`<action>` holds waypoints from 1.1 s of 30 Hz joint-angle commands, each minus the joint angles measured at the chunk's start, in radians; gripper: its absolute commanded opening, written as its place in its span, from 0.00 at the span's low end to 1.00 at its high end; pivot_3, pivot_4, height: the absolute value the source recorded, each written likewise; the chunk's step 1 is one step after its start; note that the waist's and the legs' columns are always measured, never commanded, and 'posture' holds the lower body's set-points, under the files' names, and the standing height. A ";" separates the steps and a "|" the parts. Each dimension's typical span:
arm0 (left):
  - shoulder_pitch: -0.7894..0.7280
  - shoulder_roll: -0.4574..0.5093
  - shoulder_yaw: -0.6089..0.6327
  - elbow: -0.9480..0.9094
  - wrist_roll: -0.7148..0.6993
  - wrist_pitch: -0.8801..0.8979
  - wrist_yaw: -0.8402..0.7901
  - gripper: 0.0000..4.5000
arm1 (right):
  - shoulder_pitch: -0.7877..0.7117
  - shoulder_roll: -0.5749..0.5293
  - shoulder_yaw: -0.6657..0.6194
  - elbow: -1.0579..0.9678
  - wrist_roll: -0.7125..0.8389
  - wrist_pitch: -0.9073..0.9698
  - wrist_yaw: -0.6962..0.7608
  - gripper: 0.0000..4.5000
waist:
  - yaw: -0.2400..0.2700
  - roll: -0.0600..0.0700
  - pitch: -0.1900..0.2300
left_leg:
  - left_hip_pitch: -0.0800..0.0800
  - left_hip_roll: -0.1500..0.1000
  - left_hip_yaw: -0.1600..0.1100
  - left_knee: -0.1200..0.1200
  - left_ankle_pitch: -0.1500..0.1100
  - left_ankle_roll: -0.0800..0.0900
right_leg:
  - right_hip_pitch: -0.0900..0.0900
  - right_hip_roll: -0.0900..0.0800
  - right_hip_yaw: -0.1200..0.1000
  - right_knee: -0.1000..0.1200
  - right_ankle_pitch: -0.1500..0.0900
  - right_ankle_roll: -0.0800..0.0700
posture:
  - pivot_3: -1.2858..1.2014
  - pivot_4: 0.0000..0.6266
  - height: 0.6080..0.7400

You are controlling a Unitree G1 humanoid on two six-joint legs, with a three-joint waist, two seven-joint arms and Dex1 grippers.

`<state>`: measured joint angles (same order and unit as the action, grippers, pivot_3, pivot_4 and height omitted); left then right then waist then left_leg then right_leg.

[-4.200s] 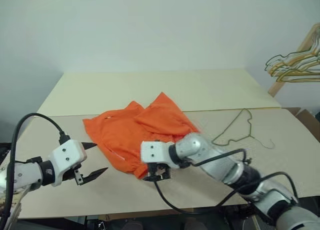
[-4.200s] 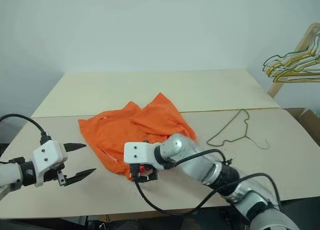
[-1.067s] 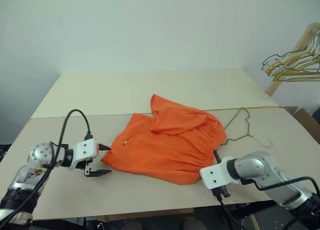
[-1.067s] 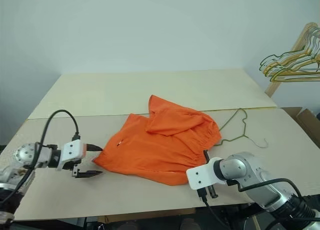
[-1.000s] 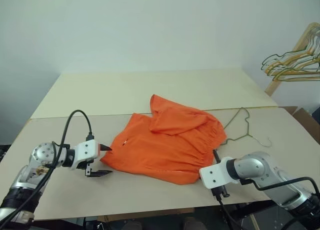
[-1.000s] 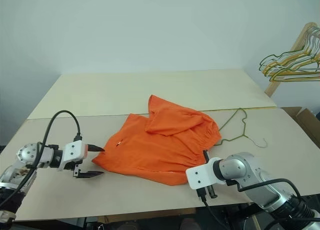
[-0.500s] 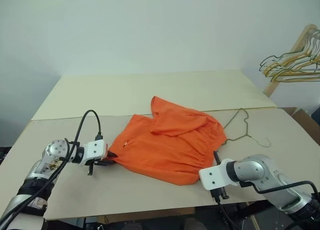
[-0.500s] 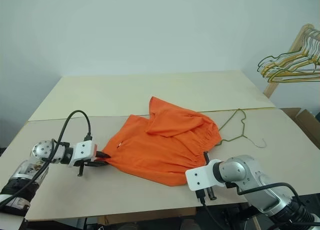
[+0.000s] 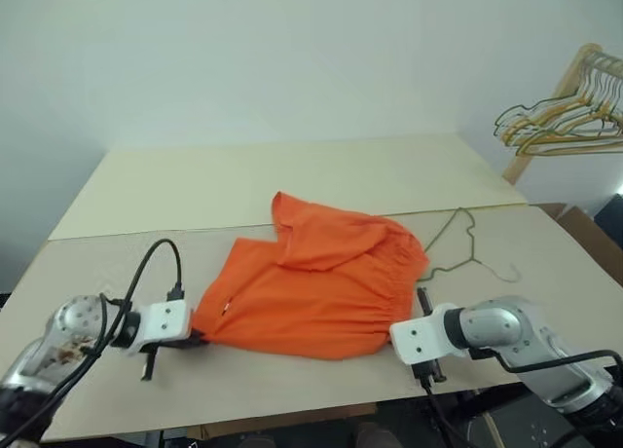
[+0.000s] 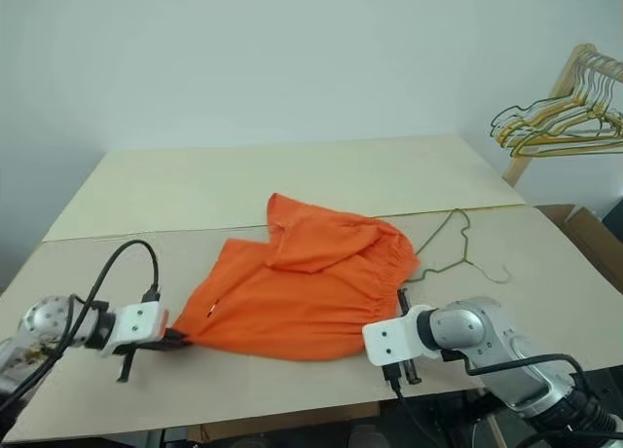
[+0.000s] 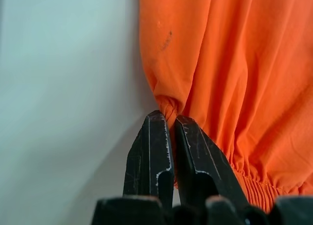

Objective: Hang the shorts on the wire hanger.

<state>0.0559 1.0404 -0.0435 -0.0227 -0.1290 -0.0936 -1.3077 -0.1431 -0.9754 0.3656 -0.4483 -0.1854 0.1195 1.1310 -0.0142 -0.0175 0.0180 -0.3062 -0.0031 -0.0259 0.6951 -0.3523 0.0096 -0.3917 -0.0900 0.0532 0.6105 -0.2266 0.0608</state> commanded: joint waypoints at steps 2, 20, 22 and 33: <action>0.046 0.052 0.103 -0.153 -0.044 0.108 0.035 0.01 | -0.080 -0.017 -0.057 0.048 0.030 -0.030 0.031 0.00 | 0.013 0.001 0.001 | 0.001 0.000 0.000 0.000 0.000 0.000 | 0.001 0.000 -0.001 0.000 0.000 0.000 | 0.54 0.00 1.00; -0.904 -0.379 0.261 0.086 0.280 0.083 1.124 0.01 | -1.168 0.463 -0.108 1.166 -0.353 -0.199 -1.244 0.00 | -0.040 -0.006 -0.004 | -0.041 -0.017 -0.007 -0.002 0.013 -0.024 | -0.064 -0.016 -0.001 0.025 0.005 -0.002 | 0.55 0.00 1.00; -0.794 -0.333 0.291 -0.035 0.227 0.075 1.031 0.01 | -1.087 0.454 -0.117 1.092 -0.311 -0.270 -1.189 0.00 | -0.060 -0.006 -0.005 | -0.043 -0.019 -0.007 0.000 0.012 -0.022 | -0.067 -0.019 -0.006 0.031 0.005 -0.002 | 0.55 0.00 1.00; 0.206 -0.057 0.433 -0.560 0.033 0.157 0.373 0.01 | -0.510 0.296 0.130 0.660 -0.284 -0.628 -0.643 0.00 | -0.076 -0.001 0.000 | -0.038 -0.020 -0.013 0.008 0.011 -0.016 | -0.047 -0.020 -0.010 0.016 0.009 0.004 | 0.56 0.00 1.00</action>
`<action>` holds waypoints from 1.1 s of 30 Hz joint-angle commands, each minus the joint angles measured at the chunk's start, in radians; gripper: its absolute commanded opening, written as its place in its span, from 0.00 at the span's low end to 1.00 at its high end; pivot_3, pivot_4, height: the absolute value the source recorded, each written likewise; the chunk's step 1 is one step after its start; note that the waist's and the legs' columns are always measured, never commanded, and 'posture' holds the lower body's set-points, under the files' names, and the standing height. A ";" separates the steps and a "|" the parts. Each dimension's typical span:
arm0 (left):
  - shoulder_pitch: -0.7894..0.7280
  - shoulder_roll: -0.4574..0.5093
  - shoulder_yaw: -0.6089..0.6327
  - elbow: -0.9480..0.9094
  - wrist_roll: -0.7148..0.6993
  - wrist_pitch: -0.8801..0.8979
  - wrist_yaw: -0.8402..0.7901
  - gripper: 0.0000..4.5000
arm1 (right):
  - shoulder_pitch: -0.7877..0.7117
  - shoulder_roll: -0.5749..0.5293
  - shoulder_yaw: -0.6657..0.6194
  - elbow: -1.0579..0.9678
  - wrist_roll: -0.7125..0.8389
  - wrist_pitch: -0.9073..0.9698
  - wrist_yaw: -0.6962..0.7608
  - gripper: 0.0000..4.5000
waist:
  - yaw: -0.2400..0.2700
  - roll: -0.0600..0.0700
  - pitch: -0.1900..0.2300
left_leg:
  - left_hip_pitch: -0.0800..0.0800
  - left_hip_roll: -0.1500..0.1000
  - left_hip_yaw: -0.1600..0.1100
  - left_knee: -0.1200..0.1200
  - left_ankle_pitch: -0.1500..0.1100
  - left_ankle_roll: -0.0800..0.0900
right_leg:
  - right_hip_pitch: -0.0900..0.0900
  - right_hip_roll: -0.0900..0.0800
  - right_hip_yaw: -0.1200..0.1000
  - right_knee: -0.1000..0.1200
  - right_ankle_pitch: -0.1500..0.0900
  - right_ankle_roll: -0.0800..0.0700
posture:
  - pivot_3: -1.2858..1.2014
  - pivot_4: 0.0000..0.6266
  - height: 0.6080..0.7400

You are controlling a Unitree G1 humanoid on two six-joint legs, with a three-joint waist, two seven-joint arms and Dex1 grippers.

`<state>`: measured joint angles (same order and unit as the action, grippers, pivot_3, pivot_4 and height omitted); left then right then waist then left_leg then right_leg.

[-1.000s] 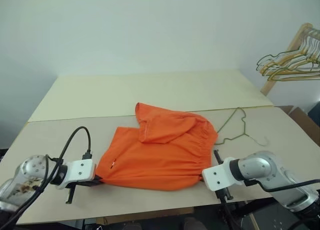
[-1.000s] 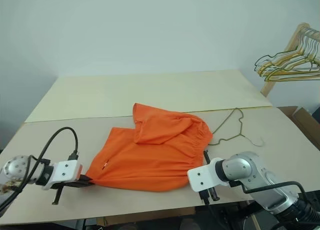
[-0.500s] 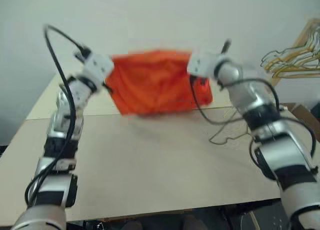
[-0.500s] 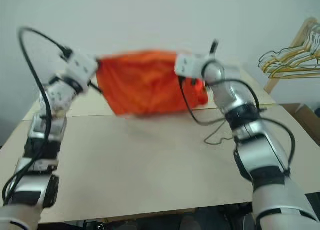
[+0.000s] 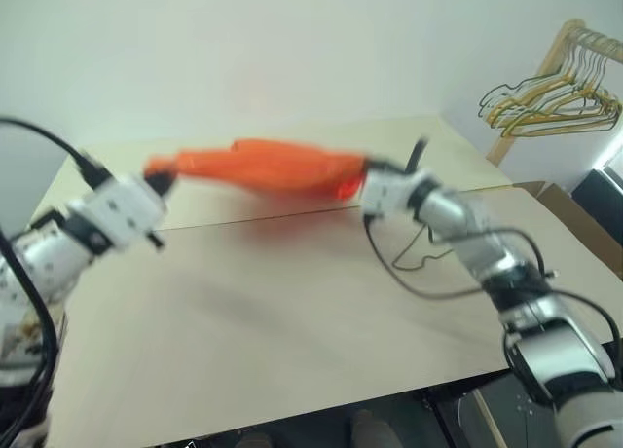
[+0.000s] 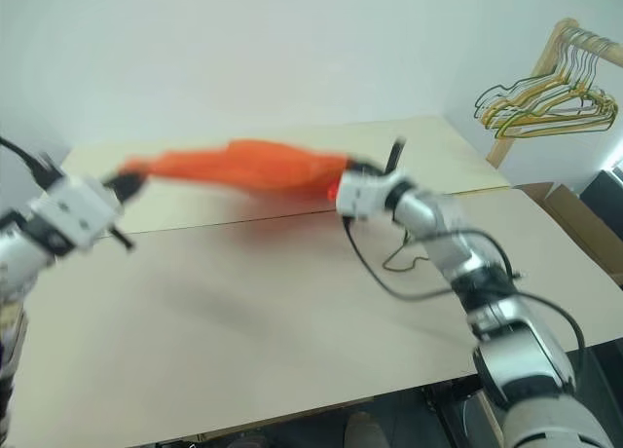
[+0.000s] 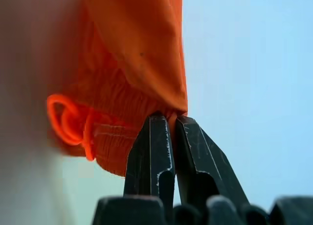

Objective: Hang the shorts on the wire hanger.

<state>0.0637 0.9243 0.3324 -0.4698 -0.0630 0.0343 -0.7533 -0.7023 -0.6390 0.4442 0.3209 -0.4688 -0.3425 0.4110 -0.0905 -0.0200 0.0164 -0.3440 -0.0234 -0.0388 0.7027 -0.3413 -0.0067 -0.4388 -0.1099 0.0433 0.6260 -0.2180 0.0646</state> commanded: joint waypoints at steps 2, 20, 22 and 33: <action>0.360 0.088 0.074 -0.146 -0.029 0.050 -0.271 0.01 | 0.105 -0.057 0.087 -0.127 -0.002 -0.233 0.122 0.00 | 0.006 0.006 0.008 | 0.025 0.002 0.006 -0.010 -0.007 0.012 | 0.026 0.002 0.002 -0.006 -0.003 -0.002 | 0.56 0.00 1.00; 0.581 0.115 -0.020 -0.236 0.058 0.128 -0.431 0.01 | 0.196 -0.268 0.108 -0.214 0.240 -0.432 0.614 0.00 | 0.102 0.004 0.017 | 0.053 0.007 0.012 -0.010 -0.014 0.023 | 0.052 0.005 0.001 -0.012 -0.010 -0.004 | 0.55 0.00 1.00; 0.578 0.116 -0.028 -0.237 0.044 0.133 -0.445 0.11 | 0.201 -0.264 0.107 -0.229 0.247 -0.426 0.630 0.15 | 0.101 0.004 0.017 | 0.053 0.006 0.012 -0.010 -0.014 0.023 | 0.052 0.005 0.001 -0.012 -0.010 -0.004 | 0.55 0.00 1.00; 0.620 0.133 0.118 -0.267 -0.036 0.182 -0.569 0.87 | 0.304 -0.360 0.012 -0.351 0.485 -0.356 0.695 0.98 | 0.104 0.003 0.018 | 0.052 0.007 0.011 -0.010 -0.015 0.024 | 0.052 0.004 0.000 -0.014 -0.011 -0.005 | 0.55 0.00 1.00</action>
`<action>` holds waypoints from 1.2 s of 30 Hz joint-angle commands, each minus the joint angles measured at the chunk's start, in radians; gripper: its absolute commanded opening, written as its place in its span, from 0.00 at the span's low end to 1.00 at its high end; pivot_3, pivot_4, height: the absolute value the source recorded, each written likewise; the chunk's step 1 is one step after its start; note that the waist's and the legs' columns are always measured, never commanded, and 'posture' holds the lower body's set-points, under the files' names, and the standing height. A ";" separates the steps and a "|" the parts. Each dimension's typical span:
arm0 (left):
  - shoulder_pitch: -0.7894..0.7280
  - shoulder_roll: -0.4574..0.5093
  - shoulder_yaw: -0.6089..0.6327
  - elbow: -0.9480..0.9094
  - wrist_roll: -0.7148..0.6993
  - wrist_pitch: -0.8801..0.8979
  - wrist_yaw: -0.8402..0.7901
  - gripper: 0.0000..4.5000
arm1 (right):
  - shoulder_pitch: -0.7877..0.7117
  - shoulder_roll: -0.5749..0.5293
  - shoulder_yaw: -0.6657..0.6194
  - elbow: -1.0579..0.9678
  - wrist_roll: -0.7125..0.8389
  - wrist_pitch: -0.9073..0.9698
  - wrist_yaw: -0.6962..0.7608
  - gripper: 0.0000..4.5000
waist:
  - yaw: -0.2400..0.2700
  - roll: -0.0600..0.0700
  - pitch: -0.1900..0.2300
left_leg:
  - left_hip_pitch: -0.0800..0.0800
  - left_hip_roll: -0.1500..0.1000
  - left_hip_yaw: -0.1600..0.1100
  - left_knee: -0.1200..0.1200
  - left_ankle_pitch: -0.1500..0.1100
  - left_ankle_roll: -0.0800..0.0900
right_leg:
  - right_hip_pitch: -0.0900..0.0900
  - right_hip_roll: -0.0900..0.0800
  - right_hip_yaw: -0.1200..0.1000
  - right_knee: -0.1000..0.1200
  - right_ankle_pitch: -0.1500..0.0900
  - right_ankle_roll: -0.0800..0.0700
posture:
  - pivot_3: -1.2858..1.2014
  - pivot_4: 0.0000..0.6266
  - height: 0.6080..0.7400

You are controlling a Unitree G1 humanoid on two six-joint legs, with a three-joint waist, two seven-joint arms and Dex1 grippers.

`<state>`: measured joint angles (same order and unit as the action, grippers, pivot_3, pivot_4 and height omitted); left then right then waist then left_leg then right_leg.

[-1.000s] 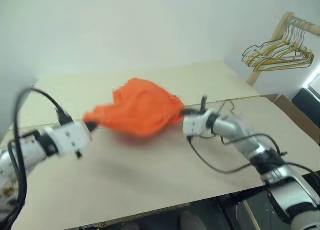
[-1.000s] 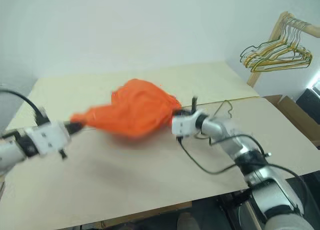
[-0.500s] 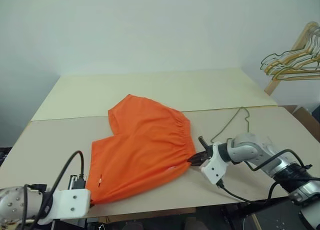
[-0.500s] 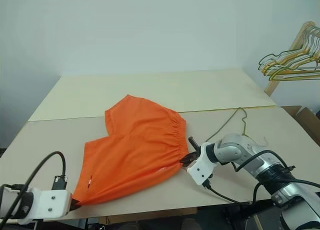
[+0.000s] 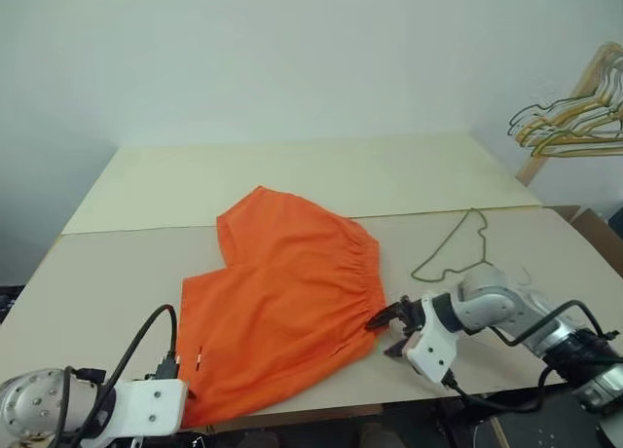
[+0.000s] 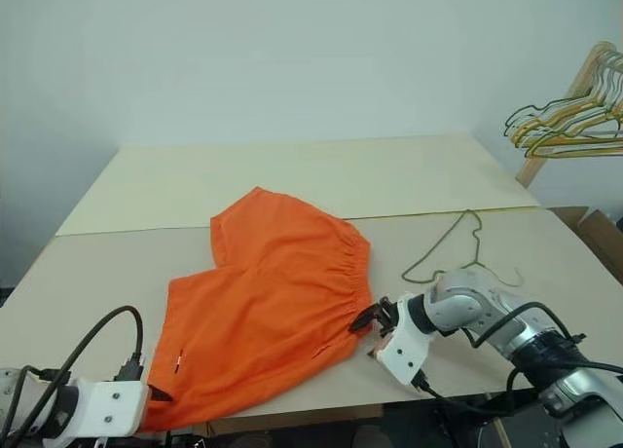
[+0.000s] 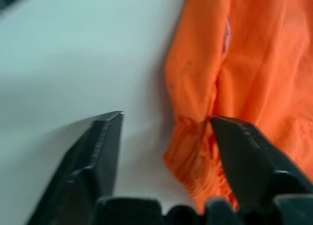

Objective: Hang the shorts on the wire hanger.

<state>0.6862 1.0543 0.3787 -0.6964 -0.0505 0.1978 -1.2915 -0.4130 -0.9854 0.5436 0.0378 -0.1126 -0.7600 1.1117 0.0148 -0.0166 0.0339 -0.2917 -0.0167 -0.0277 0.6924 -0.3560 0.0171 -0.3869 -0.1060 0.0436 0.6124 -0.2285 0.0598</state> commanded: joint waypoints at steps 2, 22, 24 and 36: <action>-0.013 -0.007 0.140 -0.049 -0.108 0.032 -0.061 0.99 | 0.048 -0.040 -0.147 -0.121 0.246 0.189 0.005 1.00 | -0.003 -0.001 0.000 | 0.000 0.000 0.000 0.000 0.000 0.000 | 0.000 0.000 0.000 0.000 0.000 -0.001 | 0.55 0.00 1.00; -0.671 -0.142 -0.160 0.065 -0.274 0.157 0.292 0.99 | -0.151 0.296 -0.352 -0.093 0.376 1.876 -0.518 1.00 | -0.002 0.001 -0.001 | -0.026 -0.002 -0.005 0.002 0.008 -0.015 | -0.024 0.000 -0.002 0.001 0.007 0.002 | 0.53 0.00 1.00; -0.718 -0.147 -0.184 0.088 -0.269 0.152 0.302 0.99 | -0.138 0.297 -0.331 -0.091 0.359 1.891 -0.534 1.00 | -0.004 0.001 -0.002 | -0.030 -0.002 -0.003 0.002 0.011 -0.020 | -0.028 0.000 -0.002 0.001 0.009 0.002 | 0.53 0.00 1.00; -0.777 -0.137 -0.255 0.178 -0.243 0.077 0.270 0.99 | -0.035 0.242 -0.366 -0.128 0.392 1.990 -0.483 1.00 | -0.029 -0.001 -0.003 | -0.031 -0.002 -0.001 0.003 0.007 -0.012 | -0.030 0.000 -0.001 0.001 0.010 0.002 | 0.51 0.00 1.00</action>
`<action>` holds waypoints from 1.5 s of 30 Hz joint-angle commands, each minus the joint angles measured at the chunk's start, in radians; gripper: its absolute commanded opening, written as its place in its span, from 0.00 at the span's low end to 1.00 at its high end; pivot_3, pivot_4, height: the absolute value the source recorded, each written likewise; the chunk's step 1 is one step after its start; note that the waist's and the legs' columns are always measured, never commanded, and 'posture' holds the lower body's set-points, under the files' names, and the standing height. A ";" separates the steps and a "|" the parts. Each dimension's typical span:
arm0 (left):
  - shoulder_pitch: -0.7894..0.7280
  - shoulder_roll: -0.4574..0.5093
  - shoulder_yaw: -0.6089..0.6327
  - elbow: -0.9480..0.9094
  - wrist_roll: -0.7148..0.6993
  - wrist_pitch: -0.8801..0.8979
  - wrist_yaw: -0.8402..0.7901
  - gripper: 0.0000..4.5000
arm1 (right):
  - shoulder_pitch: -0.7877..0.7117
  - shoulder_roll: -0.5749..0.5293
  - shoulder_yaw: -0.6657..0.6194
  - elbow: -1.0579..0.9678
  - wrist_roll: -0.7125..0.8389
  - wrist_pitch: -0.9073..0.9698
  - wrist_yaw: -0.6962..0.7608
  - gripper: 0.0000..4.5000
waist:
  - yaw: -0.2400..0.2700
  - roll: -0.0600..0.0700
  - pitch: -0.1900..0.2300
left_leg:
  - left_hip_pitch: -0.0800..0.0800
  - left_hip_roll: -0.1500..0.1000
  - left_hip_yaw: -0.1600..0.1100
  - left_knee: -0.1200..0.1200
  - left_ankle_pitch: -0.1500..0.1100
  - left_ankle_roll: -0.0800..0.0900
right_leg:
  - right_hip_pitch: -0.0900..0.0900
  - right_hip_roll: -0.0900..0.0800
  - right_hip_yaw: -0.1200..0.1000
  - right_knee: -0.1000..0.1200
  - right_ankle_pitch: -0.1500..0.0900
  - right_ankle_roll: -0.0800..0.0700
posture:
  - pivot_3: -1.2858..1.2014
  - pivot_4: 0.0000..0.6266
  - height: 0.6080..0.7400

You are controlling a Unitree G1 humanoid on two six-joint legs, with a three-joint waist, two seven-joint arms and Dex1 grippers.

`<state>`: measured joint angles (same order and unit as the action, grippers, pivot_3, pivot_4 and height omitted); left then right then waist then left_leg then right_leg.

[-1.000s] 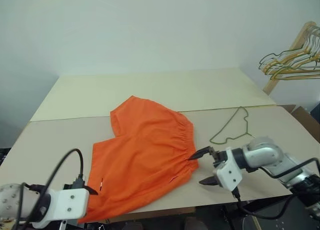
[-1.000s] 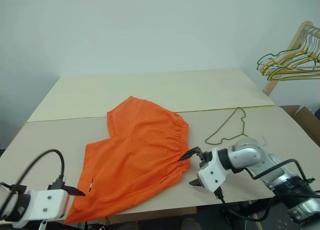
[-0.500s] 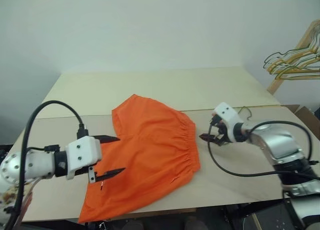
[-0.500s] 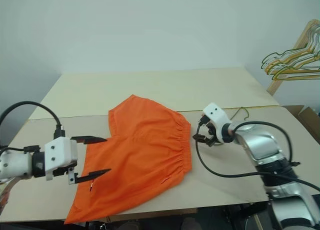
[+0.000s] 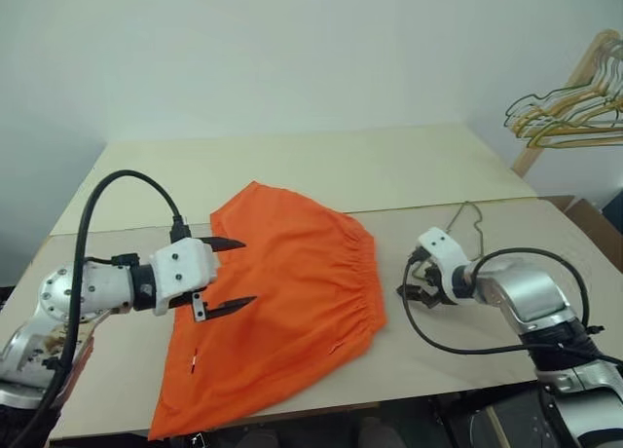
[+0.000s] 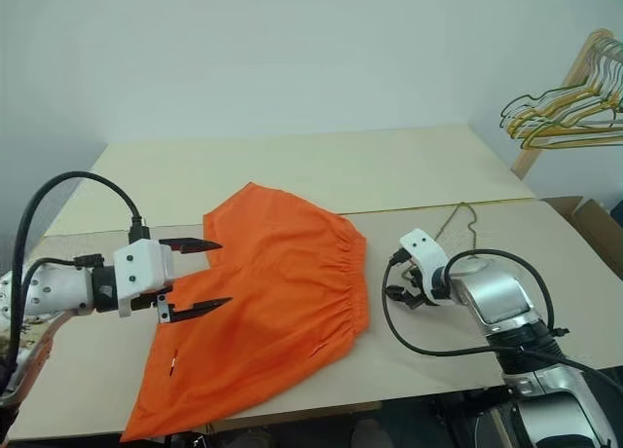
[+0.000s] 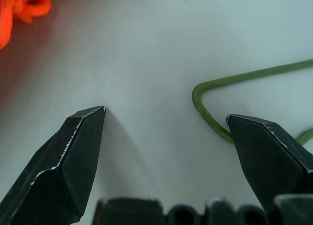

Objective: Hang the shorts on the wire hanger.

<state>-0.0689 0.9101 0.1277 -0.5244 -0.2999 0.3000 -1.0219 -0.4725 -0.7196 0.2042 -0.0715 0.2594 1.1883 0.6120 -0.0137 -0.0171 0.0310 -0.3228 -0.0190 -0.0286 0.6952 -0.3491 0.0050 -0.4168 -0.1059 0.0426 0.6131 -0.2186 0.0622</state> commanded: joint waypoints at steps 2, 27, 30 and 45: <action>-0.025 0.007 -0.008 0.010 0.009 -0.030 0.001 0.99 | 0.052 -0.045 -0.047 -0.039 0.025 0.056 0.021 1.00 | 0.001 0.000 -0.002 | 0.000 0.000 0.000 0.000 0.000 0.000 | 0.001 0.000 0.000 0.000 0.000 0.000 | 0.51 0.00 1.00; -0.072 -0.173 -0.021 -0.100 -0.259 0.030 0.055 0.99 | -0.050 0.098 -0.288 0.242 -0.084 -0.173 -0.267 1.00 | -0.024 0.001 -0.007 | 0.004 -0.001 -0.001 0.002 0.002 -0.003 | 0.010 -0.002 0.002 -0.003 0.004 0.005 | 0.52 0.00 1.00; -0.058 -0.167 -0.037 -0.116 -0.261 0.041 0.057 0.99 | -0.067 0.110 -0.283 0.308 -0.081 -0.200 -0.254 1.00 | -0.026 0.001 -0.007 | 0.005 -0.002 0.000 0.003 -0.002 0.003 | 0.011 -0.001 0.003 -0.004 0.004 0.005 | 0.52 0.00 1.00; -0.017 -0.137 -0.051 -0.149 -0.225 0.039 0.075 1.00 | -0.090 0.113 -0.199 0.454 -0.075 -0.092 -0.132 0.80 | -0.026 -0.003 -0.015 | 0.010 -0.001 0.000 0.002 -0.002 0.003 | 0.015 0.000 0.003 -0.004 0.004 0.005 | 0.53 0.00 1.00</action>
<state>-0.0780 0.7630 0.0670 -0.6424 -0.5288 0.3462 -0.9545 -0.5725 -0.6112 -0.0280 0.3636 0.1882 1.0621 0.4554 -0.0398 -0.0205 0.0156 -0.3120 -0.0201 -0.0291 0.6976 -0.3510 0.0084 -0.4014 -0.1062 0.0451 0.6087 -0.2151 0.0671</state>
